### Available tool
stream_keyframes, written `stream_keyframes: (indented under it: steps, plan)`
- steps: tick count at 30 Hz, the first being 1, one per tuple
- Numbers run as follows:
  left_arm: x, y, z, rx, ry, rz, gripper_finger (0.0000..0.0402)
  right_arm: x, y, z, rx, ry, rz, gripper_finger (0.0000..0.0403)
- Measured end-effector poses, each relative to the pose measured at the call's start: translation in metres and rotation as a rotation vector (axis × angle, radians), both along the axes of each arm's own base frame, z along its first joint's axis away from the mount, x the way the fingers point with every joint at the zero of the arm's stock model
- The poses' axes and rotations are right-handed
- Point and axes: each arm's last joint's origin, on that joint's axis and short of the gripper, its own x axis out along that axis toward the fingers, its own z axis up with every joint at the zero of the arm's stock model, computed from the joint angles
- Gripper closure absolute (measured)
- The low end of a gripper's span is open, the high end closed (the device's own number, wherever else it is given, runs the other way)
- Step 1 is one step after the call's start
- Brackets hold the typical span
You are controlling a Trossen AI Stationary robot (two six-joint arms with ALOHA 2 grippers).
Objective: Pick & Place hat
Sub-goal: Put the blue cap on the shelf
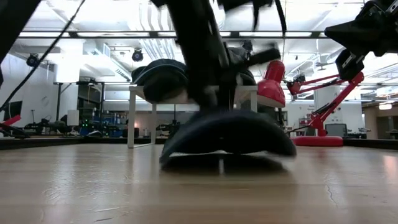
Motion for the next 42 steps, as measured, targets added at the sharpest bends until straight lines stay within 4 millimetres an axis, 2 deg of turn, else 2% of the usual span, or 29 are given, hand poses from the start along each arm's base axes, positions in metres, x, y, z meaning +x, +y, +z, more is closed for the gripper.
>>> stream_keyframes:
  steps: [3, 12, 21, 32, 42]
  plan:
    - [-0.007, -0.008, 0.021, 0.021, -0.053, -0.005, 0.0397, 0.000, 0.000, 0.000, 0.000, 0.000, 0.000, 0.0394]
    - [-0.027, -0.032, 0.063, 0.064, -0.177, -0.008, 0.0399, 0.000, 0.000, 0.000, 0.001, 0.000, -0.001, 0.0394]
    - [-0.046, -0.053, 0.097, 0.124, -0.288, -0.029, 0.0399, 0.000, 0.000, 0.000, 0.001, -0.002, 0.000, 0.0394]
    - [-0.054, -0.074, 0.126, 0.170, -0.383, -0.088, 0.0399, 0.000, 0.000, 0.000, 0.001, -0.002, -0.001, 0.0394]
    - [-0.055, -0.080, 0.167, 0.275, -0.483, -0.157, 0.0399, 0.000, 0.000, 0.000, 0.001, -0.002, -0.001, 0.0394]
